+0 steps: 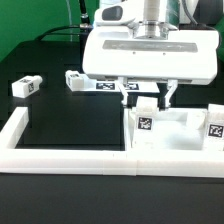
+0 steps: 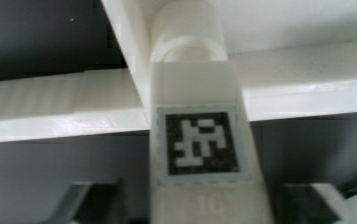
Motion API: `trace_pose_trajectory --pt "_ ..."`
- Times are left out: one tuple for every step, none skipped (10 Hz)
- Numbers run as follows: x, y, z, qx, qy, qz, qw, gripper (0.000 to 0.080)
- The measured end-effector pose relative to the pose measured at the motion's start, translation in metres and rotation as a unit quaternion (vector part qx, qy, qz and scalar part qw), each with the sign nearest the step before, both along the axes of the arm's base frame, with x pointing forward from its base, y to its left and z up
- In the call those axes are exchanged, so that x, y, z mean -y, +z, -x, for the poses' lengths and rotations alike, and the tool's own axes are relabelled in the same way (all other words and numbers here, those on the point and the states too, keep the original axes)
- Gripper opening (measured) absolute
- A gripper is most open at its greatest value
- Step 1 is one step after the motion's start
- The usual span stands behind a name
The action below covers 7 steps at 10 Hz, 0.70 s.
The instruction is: Assemble square table
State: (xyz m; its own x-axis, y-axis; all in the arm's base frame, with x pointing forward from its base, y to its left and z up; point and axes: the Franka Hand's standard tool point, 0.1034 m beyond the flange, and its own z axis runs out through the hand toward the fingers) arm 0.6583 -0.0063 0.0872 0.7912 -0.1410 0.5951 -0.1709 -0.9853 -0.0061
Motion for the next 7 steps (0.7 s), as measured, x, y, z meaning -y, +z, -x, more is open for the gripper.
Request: trace_pose_trajectory --pt "0.0 0.0 0.0 0.0 0.0 0.0 1.0 0.0526" --pt "0.0 0.0 0.0 0.0 0.0 0.0 1.0 0.0624" --pt "0.0 0.0 0.0 0.0 0.0 0.0 1.0 0.0624" --pt "0.0 0.0 0.0 0.0 0.0 0.0 1.0 0.0645" --pt "0.0 0.0 0.0 0.0 0.0 0.0 1.0 0.0645" --pt "0.0001 0.0 0.0 0.0 0.0 0.0 1.0 0.0648" --pt "0.0 0.0 0.0 0.0 0.0 0.0 1.0 0.0648"
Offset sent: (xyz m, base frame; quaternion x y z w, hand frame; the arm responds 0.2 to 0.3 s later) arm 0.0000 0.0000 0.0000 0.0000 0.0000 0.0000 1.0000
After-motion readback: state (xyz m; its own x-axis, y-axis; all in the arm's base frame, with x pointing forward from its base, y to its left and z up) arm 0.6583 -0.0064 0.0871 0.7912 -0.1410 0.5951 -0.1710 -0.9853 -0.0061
